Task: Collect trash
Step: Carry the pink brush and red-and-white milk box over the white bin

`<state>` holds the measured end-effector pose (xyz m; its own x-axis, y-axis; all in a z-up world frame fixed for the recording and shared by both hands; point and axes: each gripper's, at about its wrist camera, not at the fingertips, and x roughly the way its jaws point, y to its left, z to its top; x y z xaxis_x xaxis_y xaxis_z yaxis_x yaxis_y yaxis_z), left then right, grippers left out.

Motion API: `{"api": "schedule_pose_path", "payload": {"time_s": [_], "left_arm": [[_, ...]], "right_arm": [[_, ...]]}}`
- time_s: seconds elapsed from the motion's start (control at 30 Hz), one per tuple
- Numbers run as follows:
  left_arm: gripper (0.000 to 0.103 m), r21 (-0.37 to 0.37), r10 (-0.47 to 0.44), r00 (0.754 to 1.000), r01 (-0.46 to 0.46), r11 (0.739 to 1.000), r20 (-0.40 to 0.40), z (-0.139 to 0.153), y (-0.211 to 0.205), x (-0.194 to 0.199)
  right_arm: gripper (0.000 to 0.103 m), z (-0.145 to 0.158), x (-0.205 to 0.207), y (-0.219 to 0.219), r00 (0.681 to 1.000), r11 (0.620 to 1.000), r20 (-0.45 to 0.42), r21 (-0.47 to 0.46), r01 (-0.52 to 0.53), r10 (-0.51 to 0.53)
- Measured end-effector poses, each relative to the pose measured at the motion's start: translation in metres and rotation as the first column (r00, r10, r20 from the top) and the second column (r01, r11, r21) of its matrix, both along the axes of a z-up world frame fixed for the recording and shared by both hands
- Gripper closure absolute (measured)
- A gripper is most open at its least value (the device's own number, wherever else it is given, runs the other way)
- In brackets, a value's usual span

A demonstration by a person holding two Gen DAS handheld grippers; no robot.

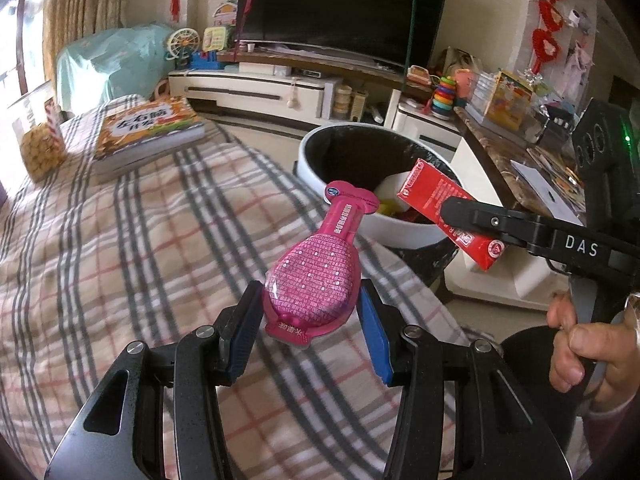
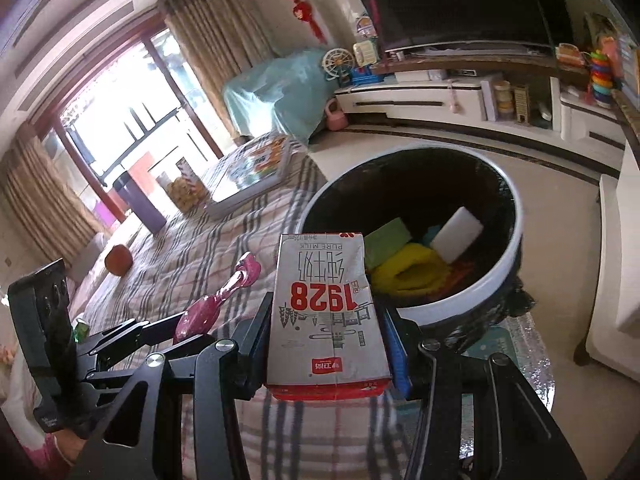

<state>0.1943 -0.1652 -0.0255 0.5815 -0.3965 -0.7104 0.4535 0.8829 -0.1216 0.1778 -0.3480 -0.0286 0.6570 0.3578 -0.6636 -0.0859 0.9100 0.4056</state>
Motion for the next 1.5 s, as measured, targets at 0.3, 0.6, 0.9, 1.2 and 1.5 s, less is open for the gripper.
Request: {"api": "schedule_pose_path", "payload": {"time_s": [0.3,0.6,0.9,1.2,1.5], "left_arm": [[0.056,0.004,-0.014,1.0,0.014,1.0,0.014,0.006,-0.015,0.009],[0.056,0.008,-0.023,0.999,0.023,1.0,0.023,0.01,-0.025,0.017],[0.056,0.014,-0.042,0.998,0.041,0.999,0.037,0.016,-0.038,0.023],[0.056,0.02,-0.049,0.998,0.048,0.999,0.046,0.02,-0.049,0.029],[0.056,0.026,-0.059,0.997,0.057,0.998,0.054,0.023,-0.057,0.032]], "right_arm": [[0.054,-0.002,0.004,-0.017,0.999,0.999,0.004,0.016,0.036,-0.036],[0.054,-0.001,0.011,-0.027,0.998,0.998,0.012,0.027,0.06,-0.06],[0.054,0.003,0.02,-0.039,0.996,0.996,0.017,0.027,0.09,-0.09],[0.054,0.002,0.025,-0.047,0.993,0.993,0.017,0.034,0.113,-0.114],[0.054,0.003,0.025,-0.052,0.992,0.991,0.022,0.043,0.124,-0.125]]}}
